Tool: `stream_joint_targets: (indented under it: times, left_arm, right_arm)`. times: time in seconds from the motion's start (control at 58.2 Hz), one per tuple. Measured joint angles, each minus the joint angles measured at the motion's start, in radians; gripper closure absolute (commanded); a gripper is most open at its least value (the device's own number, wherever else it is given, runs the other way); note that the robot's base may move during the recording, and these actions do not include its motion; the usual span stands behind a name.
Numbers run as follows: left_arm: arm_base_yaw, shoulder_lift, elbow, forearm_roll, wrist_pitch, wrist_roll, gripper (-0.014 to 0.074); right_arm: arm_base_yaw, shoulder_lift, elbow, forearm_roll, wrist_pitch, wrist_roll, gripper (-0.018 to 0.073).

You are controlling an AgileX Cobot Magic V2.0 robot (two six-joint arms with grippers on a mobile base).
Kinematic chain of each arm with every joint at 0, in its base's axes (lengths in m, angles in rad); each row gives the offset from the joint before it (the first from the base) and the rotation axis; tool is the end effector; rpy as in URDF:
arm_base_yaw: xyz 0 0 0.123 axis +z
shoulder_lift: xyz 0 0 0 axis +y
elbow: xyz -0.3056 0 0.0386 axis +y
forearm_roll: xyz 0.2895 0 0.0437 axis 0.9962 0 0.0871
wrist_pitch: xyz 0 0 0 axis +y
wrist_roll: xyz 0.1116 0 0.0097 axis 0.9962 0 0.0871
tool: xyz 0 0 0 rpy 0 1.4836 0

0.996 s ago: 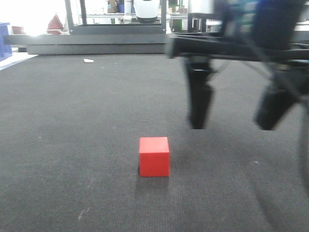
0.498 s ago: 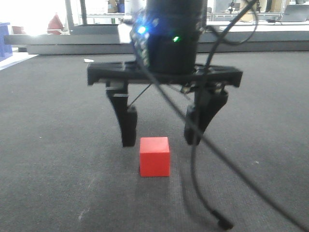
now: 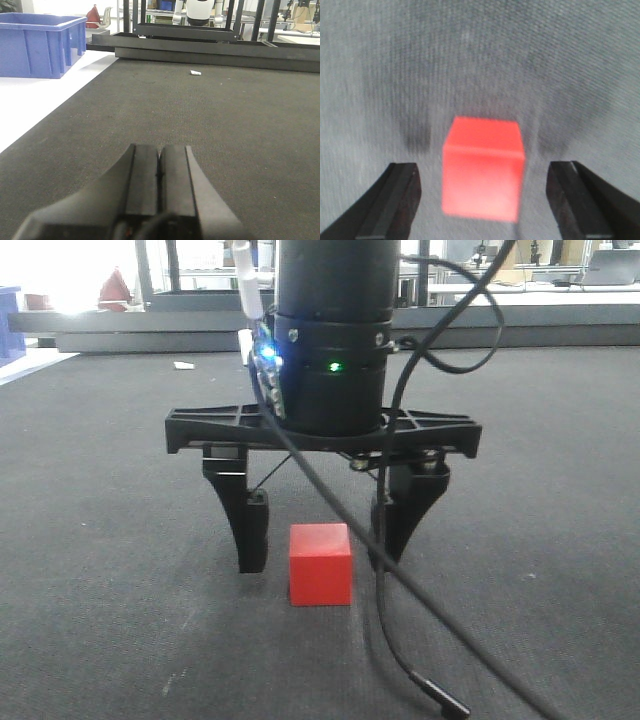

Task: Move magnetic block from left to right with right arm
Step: 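Lower the open right gripper over the red cube, then close the right gripper on the red cube and lift it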

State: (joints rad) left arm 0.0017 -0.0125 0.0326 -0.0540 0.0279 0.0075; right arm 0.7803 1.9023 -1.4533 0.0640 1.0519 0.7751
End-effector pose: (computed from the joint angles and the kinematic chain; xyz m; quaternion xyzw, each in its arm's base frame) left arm 0.0962 0.0000 0.2000 -0.0162 0.6929 -0.0167 0.7206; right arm 0.3036 0.3092 0.2026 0.0110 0.9964 0.0757 0.0356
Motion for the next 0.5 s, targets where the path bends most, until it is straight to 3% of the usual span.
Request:
stream_joint_targets:
  times: [0.395,0.498]
  left_arm:
    - [0.0,0.0,0.0,0.0,0.0,0.0,0.0722]
    - [0.0,0.0,0.0,0.0,0.0,0.0,0.0722]
  right_arm:
    - [0.0,0.02,0.0,-0.004,-0.023,0.027,-0.0051]
    - [0.0,0.02,0.0,-0.01,-0.016,0.027,0.0006]
